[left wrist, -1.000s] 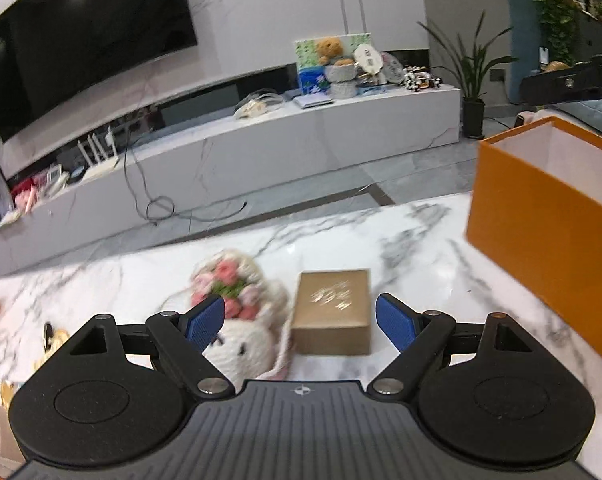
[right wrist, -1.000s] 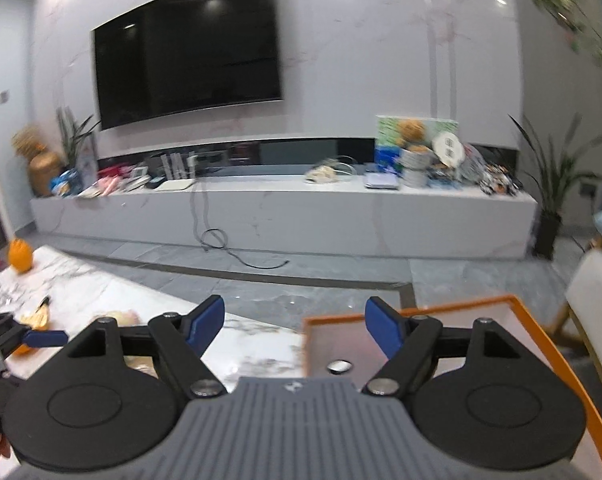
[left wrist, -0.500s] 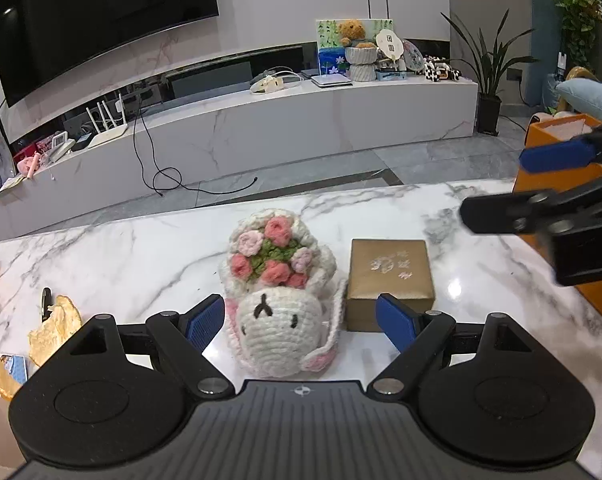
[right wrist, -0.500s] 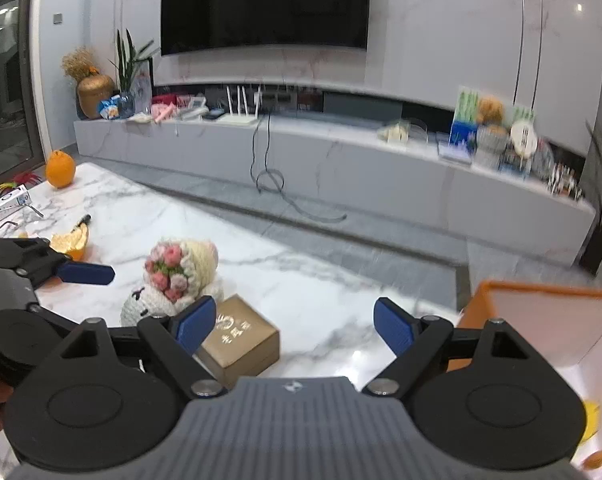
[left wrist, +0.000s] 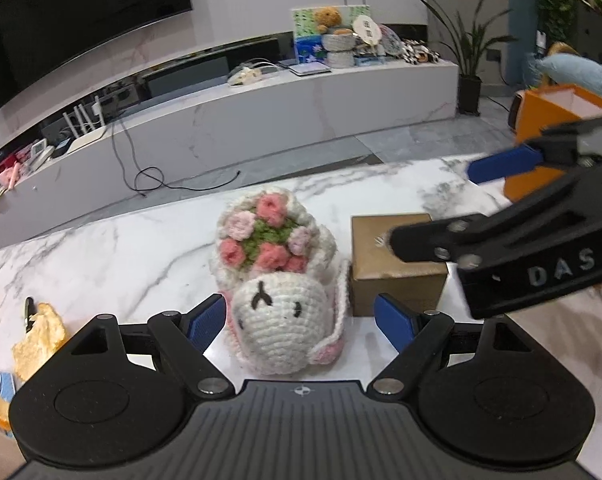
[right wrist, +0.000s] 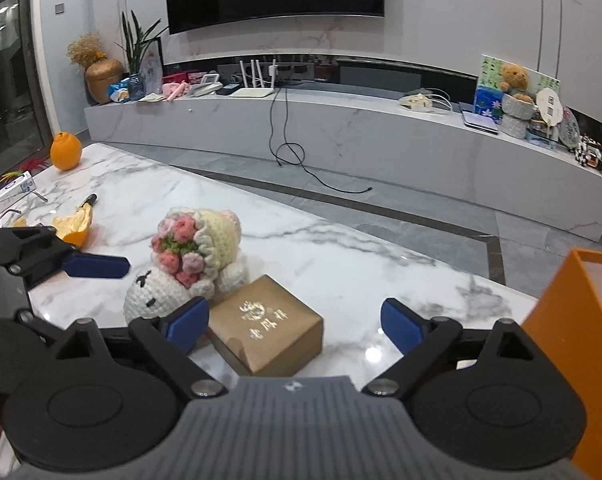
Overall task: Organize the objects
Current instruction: 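Grasp the crochet bunny with the left tool while the right tool grasps the brown gift box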
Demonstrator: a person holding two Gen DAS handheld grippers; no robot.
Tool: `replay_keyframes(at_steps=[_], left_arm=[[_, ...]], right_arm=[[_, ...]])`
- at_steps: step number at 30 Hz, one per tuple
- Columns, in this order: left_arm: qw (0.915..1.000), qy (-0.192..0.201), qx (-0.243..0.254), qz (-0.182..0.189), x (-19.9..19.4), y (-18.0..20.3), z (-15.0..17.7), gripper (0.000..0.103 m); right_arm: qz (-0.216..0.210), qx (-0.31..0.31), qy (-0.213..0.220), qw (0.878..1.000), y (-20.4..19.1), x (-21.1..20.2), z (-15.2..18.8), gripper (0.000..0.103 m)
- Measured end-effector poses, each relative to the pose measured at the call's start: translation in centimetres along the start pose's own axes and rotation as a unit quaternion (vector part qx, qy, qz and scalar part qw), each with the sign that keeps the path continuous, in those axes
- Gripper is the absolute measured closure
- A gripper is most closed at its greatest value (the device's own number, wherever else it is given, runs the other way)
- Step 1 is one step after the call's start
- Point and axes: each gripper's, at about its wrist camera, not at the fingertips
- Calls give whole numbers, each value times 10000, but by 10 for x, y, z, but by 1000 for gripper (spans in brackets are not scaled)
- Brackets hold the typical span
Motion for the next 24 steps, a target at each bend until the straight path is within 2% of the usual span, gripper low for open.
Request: replay_keyframes(at_steps=[6,13,16,19,22,23,24], left_arm=[[9994,-8,324,-74,5,9,6,7],[9987,56,478,-158,9,12,9,7],[9981,41,578,-212,11,12,8,7],[9975,25,665,-252,12,15,9,7],[9971,25,718,-259,12,17,10,7],[9971,25,729,-236,12,17,9,8],[9970,20,743,-205,12,17,9,14]], right_arm=[[0,52,-74,10000,0,12,4,9],[-16,278,-24,9996,-4,24,12,10],[-62,215,-29,9997,-8,26,16,13],[-157,196,-18,9997,-12,25,18,21],[-169,159,-80,9997,-13,25,16,22],[-188,149,-116,9996,-13,25,15,22],[-208,129,-175,9995,-12,25,14,22]])
Point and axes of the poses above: each gripper's, at about its wrist camera, not at the fingertips, and x roughly the way its jaws point, y to its right, z to its underside, and after that the axes turned 6 degrees about y, right-handed
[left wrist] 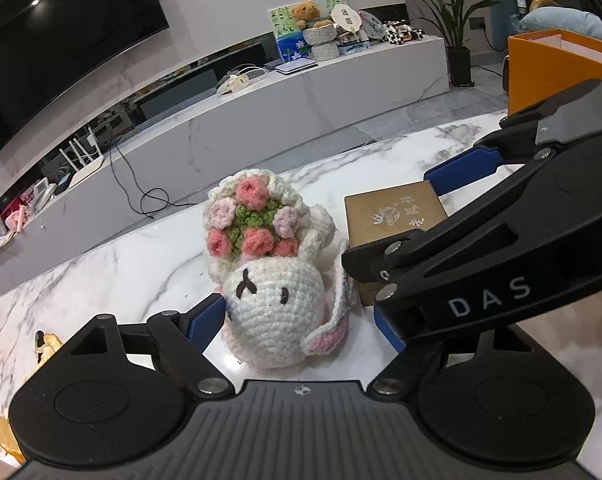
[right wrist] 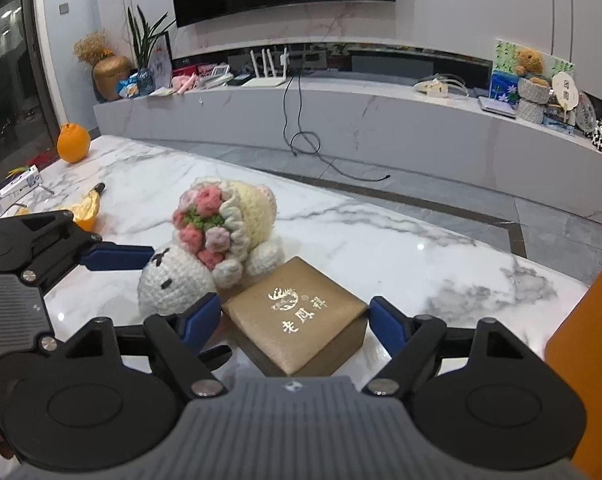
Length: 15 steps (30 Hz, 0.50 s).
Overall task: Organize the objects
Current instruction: 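Grasp the crochet bunny with the left tool while the right tool grasps the brown gift box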
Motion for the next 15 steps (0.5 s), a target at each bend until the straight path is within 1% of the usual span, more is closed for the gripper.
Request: replay_keyframes(at_steps=[1,3,6,9,10,15], left_arm=[[10000,-58,27,59,0,-1,-1,23],[9996,-212,30,167,2,-3,-3,31],[9993,-268,2,265,-1,-5,-1,33],[9990,-324,110,303,-5,-2,1,36],[9986,-372,141,337,-7,-1,1,39],[9955,-721,278,543,-19,1,4,39]], right_arm=[[1,-7,-76,10000,1,0,-2,22],[10,31,-257,9997,4,-1,-6,22],[27,58,-513,9987,5,-5,-8,22],[88,114,-689,9975,8,-10,-7,22],[115,134,-740,9971,10,-12,-7,22],[223,161,-1010,9945,14,-22,-6,22]])
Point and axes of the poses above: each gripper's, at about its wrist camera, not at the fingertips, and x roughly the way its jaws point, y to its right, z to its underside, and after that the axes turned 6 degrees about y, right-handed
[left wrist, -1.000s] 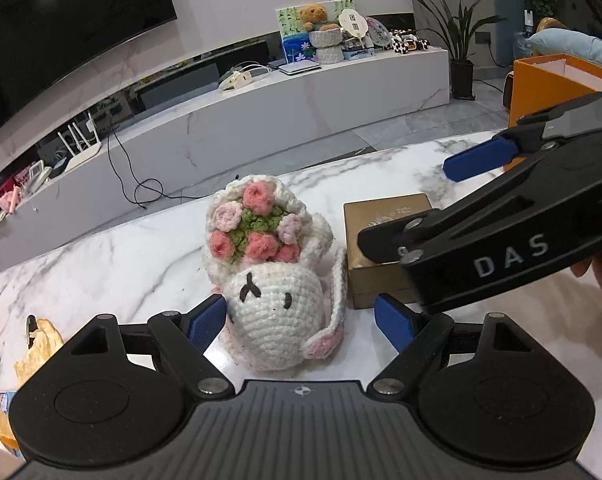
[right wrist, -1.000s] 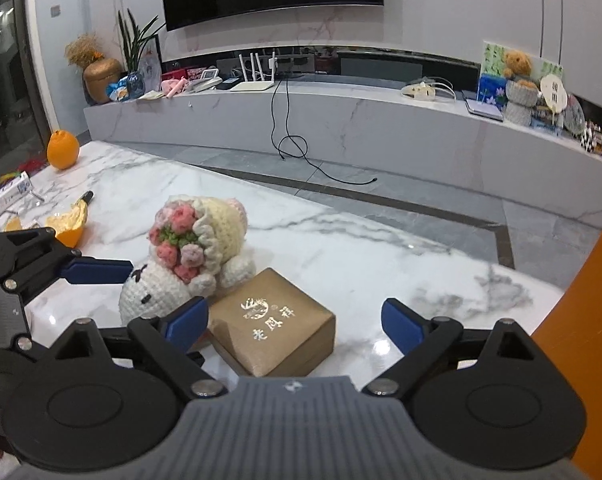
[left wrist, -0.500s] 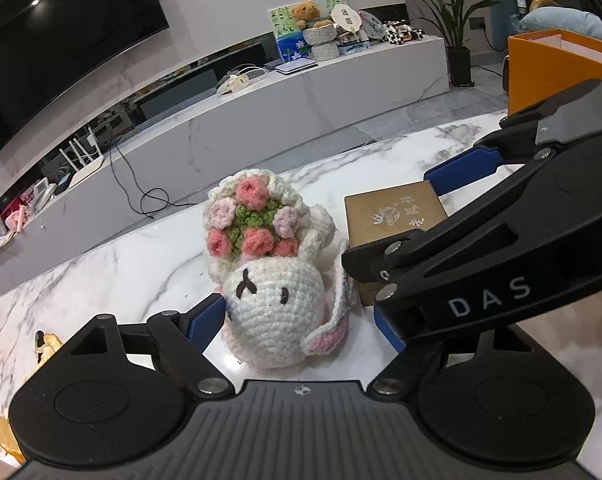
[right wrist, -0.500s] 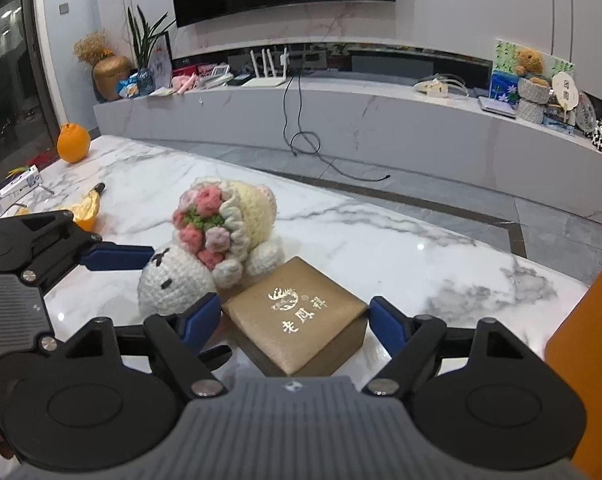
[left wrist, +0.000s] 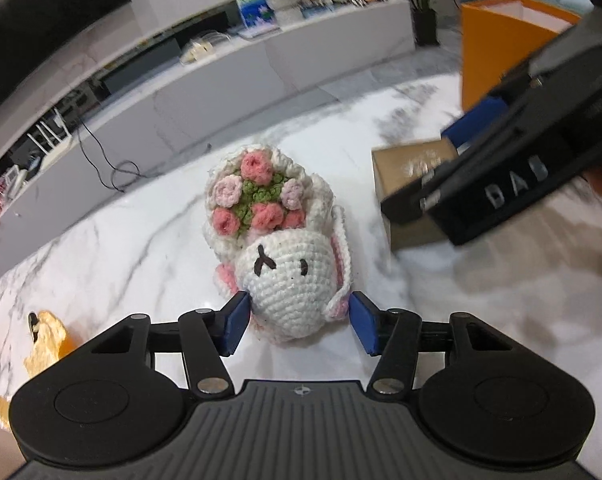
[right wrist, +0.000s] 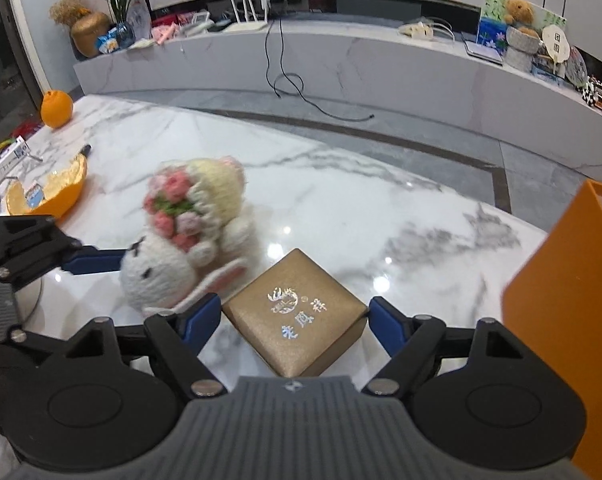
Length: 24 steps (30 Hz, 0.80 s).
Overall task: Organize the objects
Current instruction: 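Grasp the crochet bunny with the left tool while the right tool grasps the brown gift box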
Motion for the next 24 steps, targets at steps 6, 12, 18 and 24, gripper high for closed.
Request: replay_keyframes(at_steps=[6,12,18,24], left_arm=[[9993,-300,182,98,-22,8,12,22],[9999,-27,86,-93,-24,14,7,7],[9992,292,66,-274,-10,19,2,7],[9979,175,283,-557,5,25,5,7]], right_arm=[[-23,-117,-309,9995,2,-11,5,22],[27,-34,-303,9995,1,-11,9,19],[126,-27,-316,9994,1,2,12,13],[159,21,-449,9989,2,13,14,13]])
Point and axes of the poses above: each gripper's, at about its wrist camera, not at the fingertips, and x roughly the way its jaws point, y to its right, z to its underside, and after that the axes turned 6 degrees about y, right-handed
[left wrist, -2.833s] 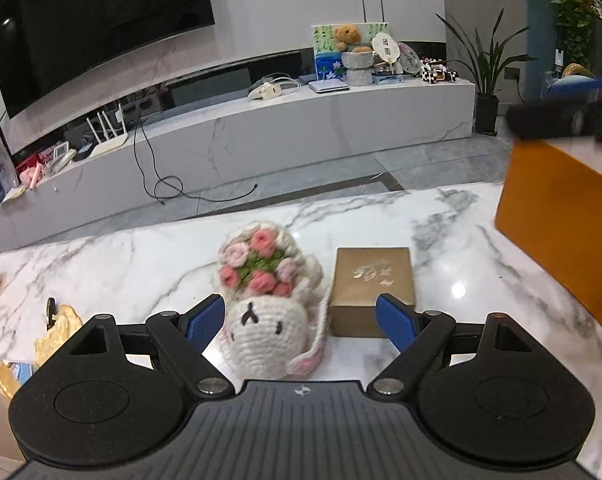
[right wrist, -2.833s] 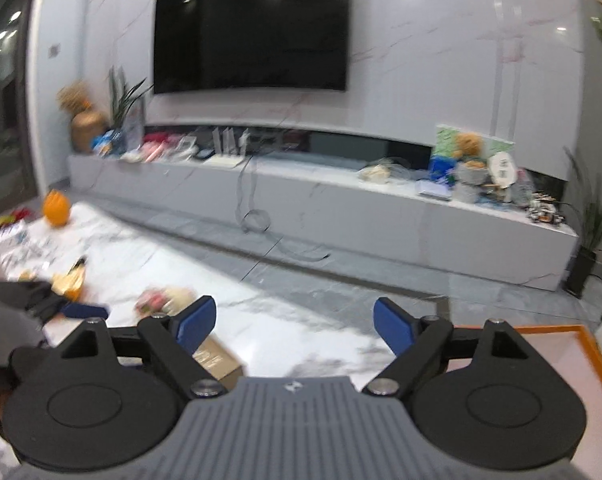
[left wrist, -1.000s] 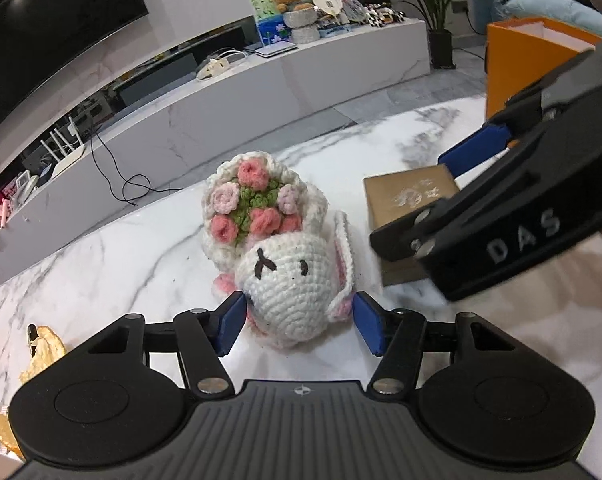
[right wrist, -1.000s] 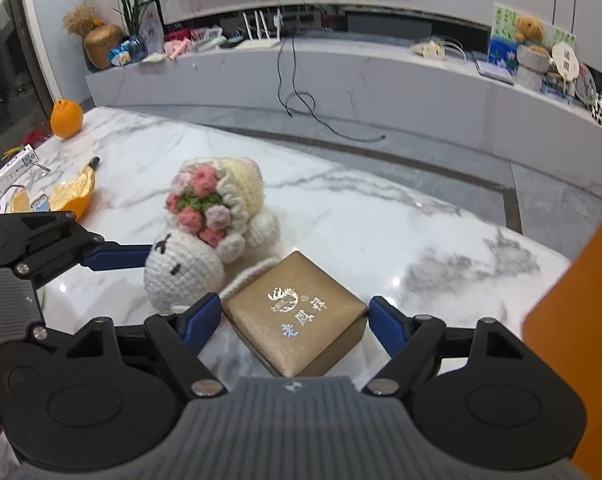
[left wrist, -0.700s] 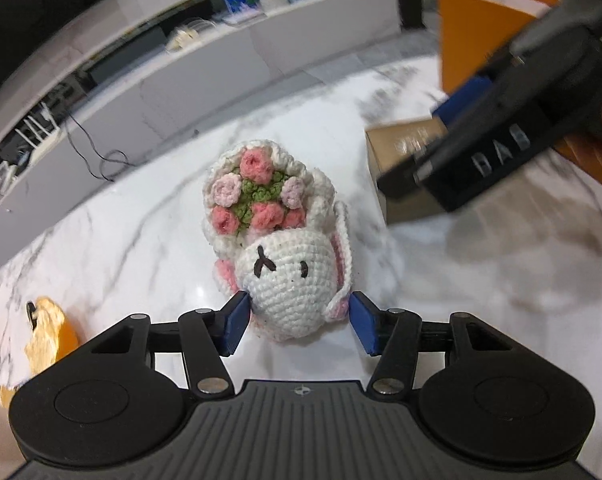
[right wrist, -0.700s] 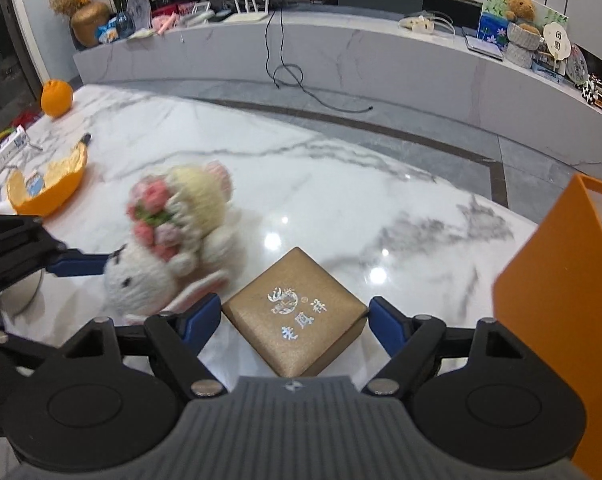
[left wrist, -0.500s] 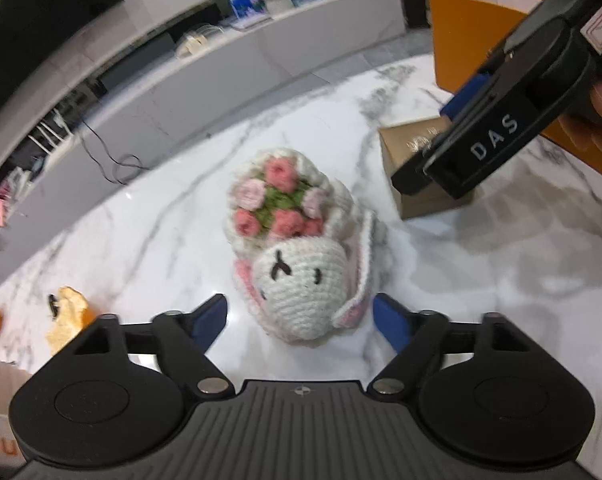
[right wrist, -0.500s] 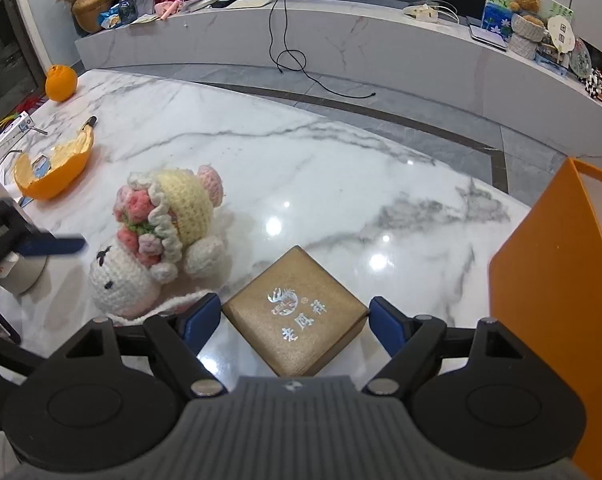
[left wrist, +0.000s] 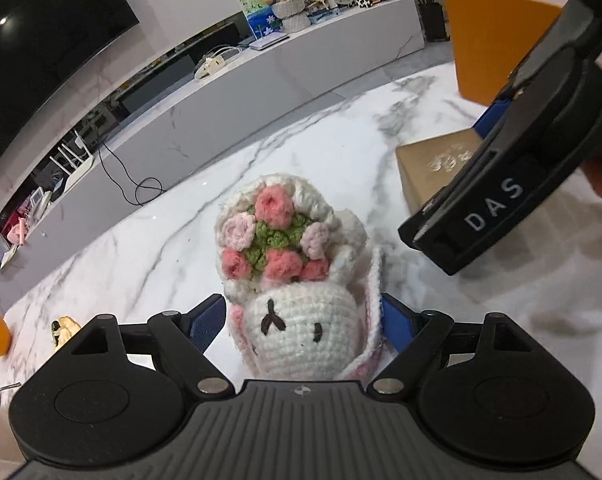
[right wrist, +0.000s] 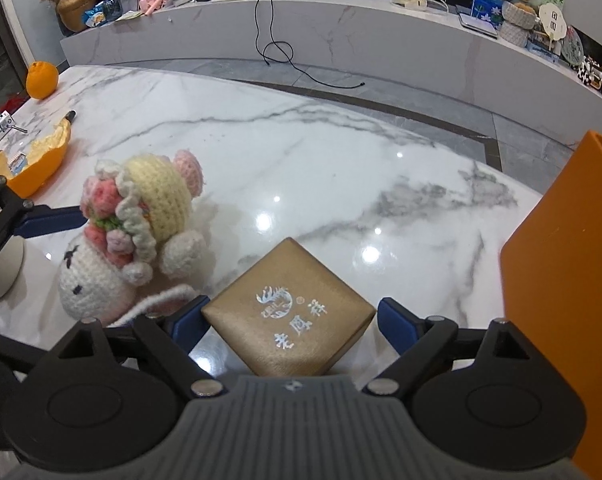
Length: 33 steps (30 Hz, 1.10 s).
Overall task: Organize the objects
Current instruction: 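Grasp the crochet bunny with the left tool while the right tool grasps the brown gift box, then lift and carry the crochet bunny and gift box over the orange storage box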
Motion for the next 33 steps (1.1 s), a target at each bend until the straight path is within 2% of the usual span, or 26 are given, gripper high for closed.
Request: replay_keyframes(at_steps=[4,10,12,16,19,28,33], left_arm=[[9994,-3,-351,58,5,-9,1,2],[9933,-31,-1121,286,10,-27,6,2],[9926,-43,-1179,300,8,-29,6,6],[9939,-64,-1052,331,5,-27,3,20],[9937,-108,-1064,332,2,-27,1,24],[9902,-183,-1292,502,-8,-37,0,30],[9887,-99,-1408,511,-19,-41,-4,32]], right_arm=[[9,-58,-20,10000,-1,2,1,13],[-7,-60,-24,10000,-1,4,2,16],[-63,-54,-24,10000,-1,3,1,19],[-51,-50,-33,10000,-1,3,2,19],[-74,-13,-40,10000,1,1,2,19],[-147,1,63,9999,0,-8,-1,19],[-192,17,148,9997,0,-16,-3,19]])
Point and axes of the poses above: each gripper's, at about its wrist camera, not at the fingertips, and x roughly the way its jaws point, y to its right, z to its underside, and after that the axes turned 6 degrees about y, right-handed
